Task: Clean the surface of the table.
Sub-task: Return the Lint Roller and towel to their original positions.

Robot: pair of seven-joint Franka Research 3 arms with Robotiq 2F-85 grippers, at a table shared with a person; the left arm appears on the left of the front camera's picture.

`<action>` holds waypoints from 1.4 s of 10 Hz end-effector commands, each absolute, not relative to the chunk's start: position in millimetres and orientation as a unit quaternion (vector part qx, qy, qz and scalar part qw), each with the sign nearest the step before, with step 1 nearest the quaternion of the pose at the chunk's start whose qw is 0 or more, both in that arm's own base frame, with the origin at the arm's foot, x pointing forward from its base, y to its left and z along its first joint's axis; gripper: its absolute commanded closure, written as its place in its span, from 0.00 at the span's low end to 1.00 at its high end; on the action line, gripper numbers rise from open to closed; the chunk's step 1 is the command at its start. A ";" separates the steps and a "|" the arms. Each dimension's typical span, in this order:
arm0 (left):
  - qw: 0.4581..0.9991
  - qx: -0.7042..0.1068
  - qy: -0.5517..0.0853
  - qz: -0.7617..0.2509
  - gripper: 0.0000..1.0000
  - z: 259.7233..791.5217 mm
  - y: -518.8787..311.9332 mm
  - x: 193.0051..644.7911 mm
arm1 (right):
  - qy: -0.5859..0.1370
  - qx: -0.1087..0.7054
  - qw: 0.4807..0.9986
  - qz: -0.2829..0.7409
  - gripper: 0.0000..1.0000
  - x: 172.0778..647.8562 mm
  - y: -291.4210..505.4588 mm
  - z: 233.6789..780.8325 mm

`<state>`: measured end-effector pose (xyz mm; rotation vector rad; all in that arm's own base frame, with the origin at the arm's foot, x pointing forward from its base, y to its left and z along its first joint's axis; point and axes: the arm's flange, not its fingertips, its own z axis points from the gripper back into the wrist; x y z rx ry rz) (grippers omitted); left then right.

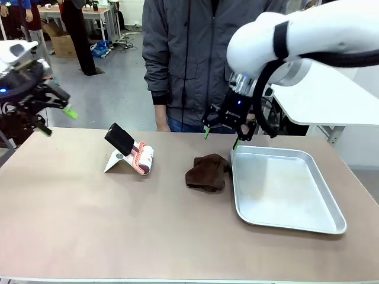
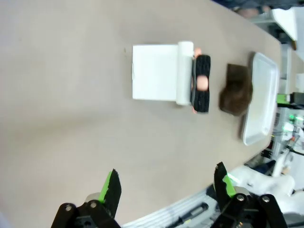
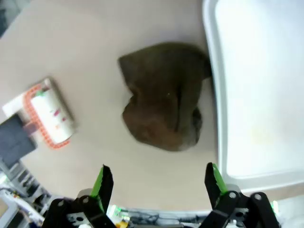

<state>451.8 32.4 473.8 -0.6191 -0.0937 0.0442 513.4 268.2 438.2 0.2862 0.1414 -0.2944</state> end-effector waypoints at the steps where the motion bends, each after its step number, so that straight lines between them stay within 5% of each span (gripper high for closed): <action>1: 0.927 -0.373 -0.040 -0.007 0.00 466.3 66.4 413.6 | 0.070 0.254 0.959 -0.101 0.00 461.0 229.2 441.9; 4: 0.880 -0.473 -0.043 -0.019 0.00 439.8 109.5 372.8 | 0.116 0.434 0.892 -0.048 0.00 382.7 158.0 424.3; 8: 0.833 -0.548 -0.066 -0.027 0.00 403.4 121.4 392.2 | 0.097 0.648 0.755 -0.024 0.00 332.3 43.8 406.5; 13: 0.786 -0.584 -0.140 -0.147 0.00 393.2 118.6 412.3 | -0.018 0.666 0.739 -0.102 0.00 329.6 -13.0 375.9; 14: 0.791 -0.561 -0.145 -0.195 0.00 394.2 117.5 407.3 | 0.026 0.667 0.740 -0.081 0.00 340.0 -30.4 392.8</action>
